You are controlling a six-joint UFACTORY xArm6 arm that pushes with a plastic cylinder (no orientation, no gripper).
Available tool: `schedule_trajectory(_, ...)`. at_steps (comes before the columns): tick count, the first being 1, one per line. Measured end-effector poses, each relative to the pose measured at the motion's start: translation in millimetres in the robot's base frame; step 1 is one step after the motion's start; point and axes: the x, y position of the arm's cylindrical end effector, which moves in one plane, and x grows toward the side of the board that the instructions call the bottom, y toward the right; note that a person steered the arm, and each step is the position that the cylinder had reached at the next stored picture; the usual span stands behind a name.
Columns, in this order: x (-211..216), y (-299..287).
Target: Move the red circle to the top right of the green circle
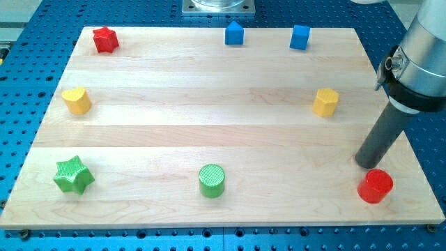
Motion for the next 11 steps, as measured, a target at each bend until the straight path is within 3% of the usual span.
schedule_trajectory(2, 0.0, 14.2)
schedule_trajectory(5, -0.2, 105.7)
schedule_trajectory(7, 33.5, 115.4)
schedule_trajectory(9, 71.5, 28.8)
schedule_trajectory(11, 12.4, -87.2)
